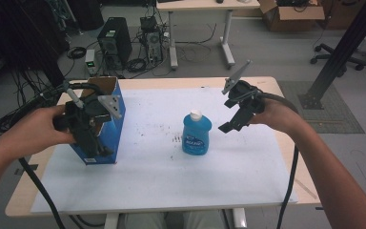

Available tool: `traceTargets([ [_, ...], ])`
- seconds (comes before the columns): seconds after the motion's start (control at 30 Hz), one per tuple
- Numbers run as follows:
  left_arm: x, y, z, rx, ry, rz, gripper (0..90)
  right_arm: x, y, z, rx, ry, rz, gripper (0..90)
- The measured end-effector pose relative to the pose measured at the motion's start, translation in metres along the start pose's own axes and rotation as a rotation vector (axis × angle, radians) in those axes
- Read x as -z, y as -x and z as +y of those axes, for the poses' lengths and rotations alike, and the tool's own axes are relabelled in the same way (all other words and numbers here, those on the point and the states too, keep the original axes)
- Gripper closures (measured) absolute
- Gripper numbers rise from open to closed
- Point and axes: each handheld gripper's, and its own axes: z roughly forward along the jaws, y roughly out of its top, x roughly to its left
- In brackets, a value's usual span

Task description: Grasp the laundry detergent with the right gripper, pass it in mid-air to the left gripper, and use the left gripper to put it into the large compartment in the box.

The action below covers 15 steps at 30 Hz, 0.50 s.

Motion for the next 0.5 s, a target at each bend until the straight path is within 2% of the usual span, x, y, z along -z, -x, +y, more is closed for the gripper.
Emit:
traceTargets([
  [0.5,-0.001,0.000,-0.001,0.003,0.002,-0.004,6.0,-0.003,0.001,-0.017,-0.014,0.092,0.000,3.4],
])
